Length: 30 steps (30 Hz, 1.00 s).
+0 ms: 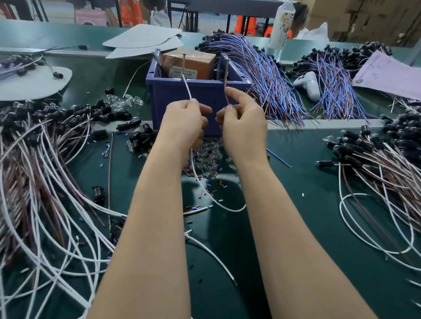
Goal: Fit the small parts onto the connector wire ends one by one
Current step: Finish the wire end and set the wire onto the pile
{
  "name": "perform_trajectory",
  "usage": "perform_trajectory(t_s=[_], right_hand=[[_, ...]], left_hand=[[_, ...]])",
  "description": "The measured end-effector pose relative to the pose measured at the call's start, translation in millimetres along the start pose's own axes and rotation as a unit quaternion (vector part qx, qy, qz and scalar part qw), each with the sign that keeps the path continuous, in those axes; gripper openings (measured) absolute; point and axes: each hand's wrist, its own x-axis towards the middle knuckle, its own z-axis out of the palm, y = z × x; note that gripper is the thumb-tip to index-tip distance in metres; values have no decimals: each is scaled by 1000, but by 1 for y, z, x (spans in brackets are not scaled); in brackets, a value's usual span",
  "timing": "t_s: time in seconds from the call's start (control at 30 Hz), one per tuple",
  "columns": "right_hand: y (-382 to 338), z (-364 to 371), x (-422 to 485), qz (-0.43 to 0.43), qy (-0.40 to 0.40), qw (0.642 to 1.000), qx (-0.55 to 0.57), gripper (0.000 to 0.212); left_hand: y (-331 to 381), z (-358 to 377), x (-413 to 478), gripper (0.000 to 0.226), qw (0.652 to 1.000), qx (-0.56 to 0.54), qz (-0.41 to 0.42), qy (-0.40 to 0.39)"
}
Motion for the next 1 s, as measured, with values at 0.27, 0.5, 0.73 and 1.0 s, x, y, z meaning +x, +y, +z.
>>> perform_trajectory(t_s=[0.27,0.5,0.73,1.0], right_hand=[[-7,4,-5,-13,16,999,-40,38],[-7,4,-7,-12,27,999,-43,38],[-4,2,-6,3,26,999,-33,37],[-4,2,-5,5,23,999,-35,38]], left_hand=[[0,1,0,36,999,-35,-9,-2],[0,2,0,36,1000,-13,-3,2],[1,3,0,37,1000,-2,1,-1],[0,2,1,37,1000,-19,1,-1]])
